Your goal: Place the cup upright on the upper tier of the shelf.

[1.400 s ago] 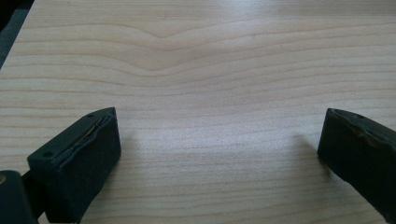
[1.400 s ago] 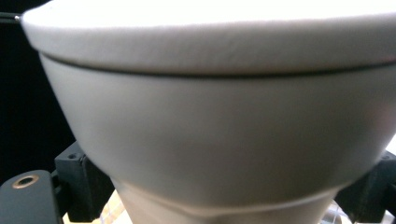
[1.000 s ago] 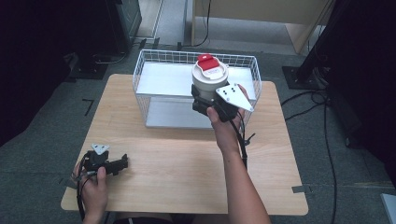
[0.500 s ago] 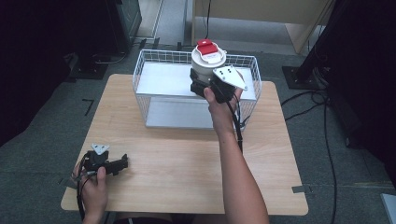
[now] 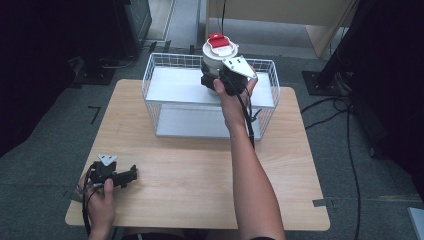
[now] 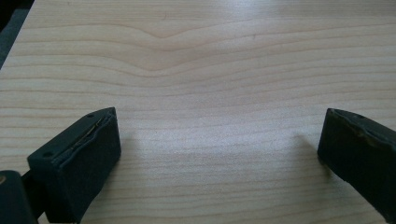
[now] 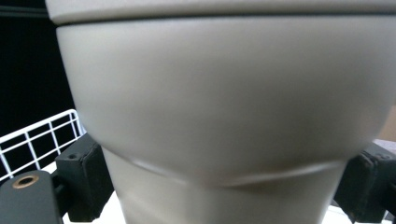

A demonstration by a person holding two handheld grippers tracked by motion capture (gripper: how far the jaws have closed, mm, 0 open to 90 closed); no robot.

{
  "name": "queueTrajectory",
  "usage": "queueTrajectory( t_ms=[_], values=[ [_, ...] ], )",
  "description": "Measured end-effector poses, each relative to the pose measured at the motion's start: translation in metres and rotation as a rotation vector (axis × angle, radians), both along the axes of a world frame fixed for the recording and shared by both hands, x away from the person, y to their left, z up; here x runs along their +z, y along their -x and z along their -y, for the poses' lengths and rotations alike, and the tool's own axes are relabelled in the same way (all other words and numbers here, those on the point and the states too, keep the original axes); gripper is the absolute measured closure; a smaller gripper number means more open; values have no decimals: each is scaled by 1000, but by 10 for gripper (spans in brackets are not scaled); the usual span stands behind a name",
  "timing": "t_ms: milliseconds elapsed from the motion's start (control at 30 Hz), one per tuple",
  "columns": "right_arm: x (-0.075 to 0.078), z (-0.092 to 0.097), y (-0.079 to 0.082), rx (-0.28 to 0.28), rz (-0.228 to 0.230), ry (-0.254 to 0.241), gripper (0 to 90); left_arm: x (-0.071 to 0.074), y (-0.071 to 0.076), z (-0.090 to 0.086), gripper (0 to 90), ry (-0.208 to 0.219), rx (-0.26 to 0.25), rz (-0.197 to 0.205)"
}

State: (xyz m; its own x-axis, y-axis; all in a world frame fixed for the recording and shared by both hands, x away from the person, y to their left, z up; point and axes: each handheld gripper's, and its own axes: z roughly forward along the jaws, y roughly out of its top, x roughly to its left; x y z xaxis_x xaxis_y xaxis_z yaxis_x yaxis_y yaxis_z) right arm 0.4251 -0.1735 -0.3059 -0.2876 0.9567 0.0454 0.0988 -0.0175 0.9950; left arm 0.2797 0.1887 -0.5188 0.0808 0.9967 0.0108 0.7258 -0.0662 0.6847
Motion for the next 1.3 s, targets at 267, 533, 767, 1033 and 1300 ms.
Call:
queueTrajectory(
  t_ms=[267,533,767,1033,1300],
  values=[
    [-6,-2,-6,-15,-25,12,96,0,0,0,0,1,0,0],
    [-8,1,-5,-14,-27,8,96,0,0,0,0,1,1,0],
    [-9,7,-5,11,-39,-20,95,0,0,0,0,2,0,0],
    [-9,9,-5,23,-45,-19,94,0,0,0,0,2,1,0],
    [-9,8,-4,18,-51,-8,92,0,0,0,0,2,1,0]
  ],
)
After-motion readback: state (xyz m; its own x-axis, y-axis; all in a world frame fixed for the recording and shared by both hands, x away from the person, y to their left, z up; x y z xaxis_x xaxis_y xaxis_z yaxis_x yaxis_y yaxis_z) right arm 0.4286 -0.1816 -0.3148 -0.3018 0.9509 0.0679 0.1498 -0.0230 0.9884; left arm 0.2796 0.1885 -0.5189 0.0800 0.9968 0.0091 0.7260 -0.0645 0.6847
